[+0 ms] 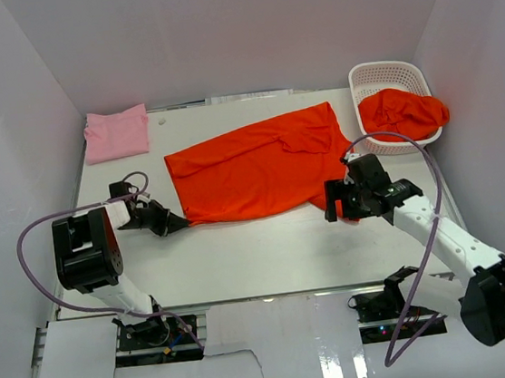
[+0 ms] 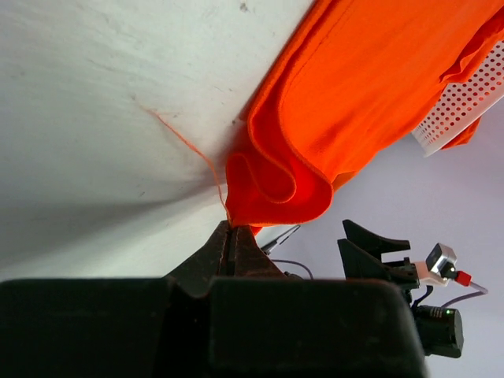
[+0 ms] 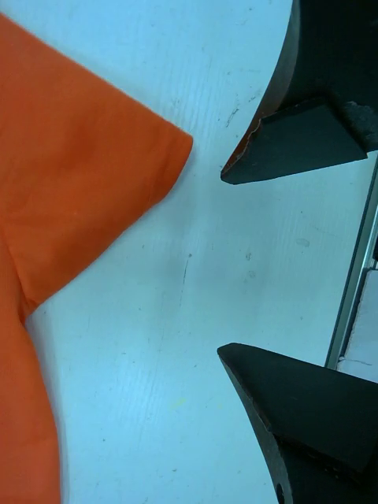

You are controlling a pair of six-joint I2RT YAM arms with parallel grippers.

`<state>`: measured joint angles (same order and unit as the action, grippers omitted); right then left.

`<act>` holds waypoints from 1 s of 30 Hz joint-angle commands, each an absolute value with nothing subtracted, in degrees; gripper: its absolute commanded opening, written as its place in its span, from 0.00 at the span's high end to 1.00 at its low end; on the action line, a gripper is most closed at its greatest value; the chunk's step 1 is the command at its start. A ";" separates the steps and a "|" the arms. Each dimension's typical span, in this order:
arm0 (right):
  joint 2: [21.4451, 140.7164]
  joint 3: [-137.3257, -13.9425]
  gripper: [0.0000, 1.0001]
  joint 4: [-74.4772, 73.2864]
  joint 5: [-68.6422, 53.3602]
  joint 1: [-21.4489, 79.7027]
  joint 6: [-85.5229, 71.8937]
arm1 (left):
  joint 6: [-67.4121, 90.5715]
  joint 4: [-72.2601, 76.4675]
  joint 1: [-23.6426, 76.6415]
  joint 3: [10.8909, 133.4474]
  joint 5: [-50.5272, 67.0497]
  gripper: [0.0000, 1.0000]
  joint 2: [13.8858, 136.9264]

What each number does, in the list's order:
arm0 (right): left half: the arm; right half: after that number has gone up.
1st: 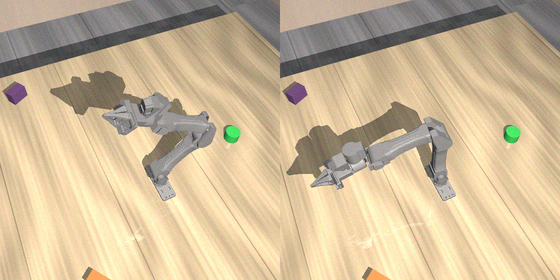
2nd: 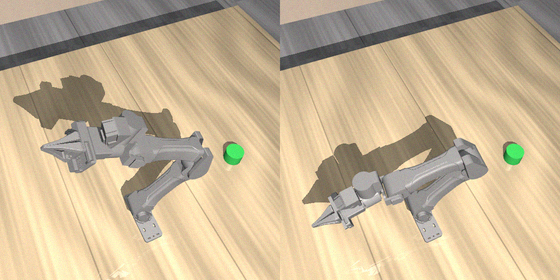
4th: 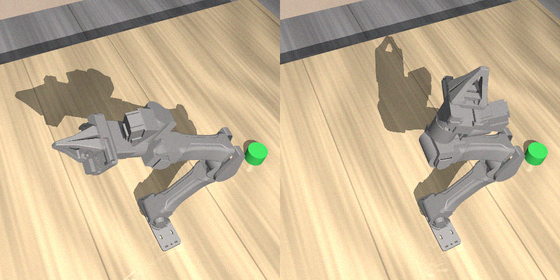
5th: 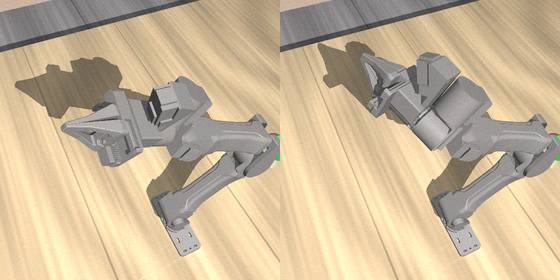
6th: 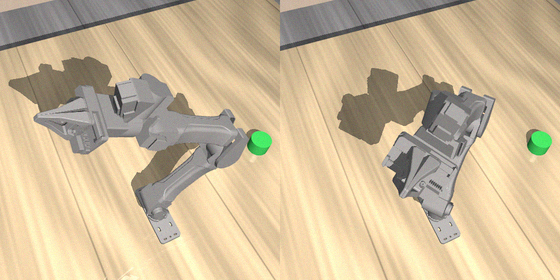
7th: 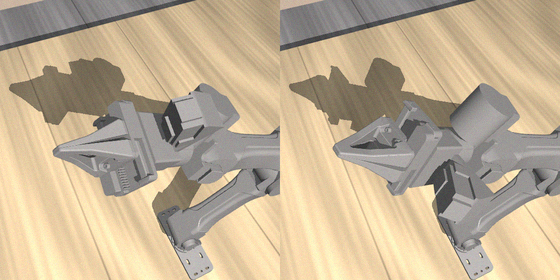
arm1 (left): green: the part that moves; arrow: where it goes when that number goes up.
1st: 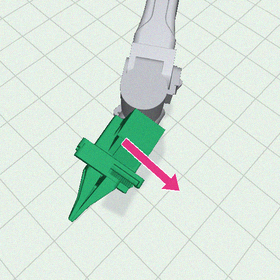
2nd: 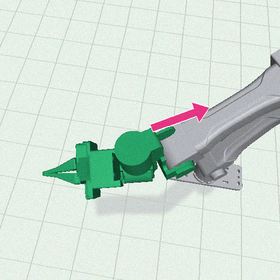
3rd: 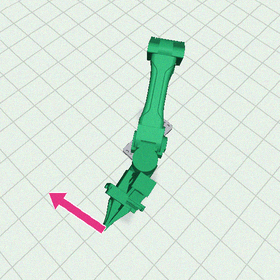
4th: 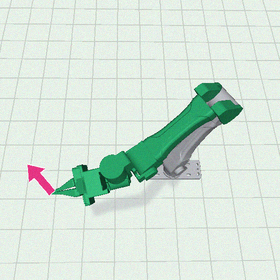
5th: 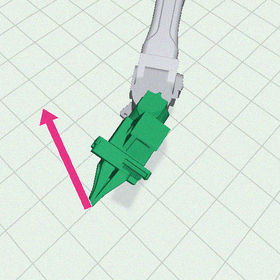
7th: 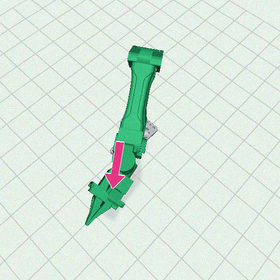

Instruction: Fold and stack the t-shirts

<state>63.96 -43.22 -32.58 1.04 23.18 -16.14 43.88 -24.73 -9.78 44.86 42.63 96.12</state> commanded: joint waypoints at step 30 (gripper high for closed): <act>51.33 -19.25 0.50 -17.84 -23.04 -2.28 -39.11 | 40.96 -21.27 -16.61 48.08 44.74 1.00 101.43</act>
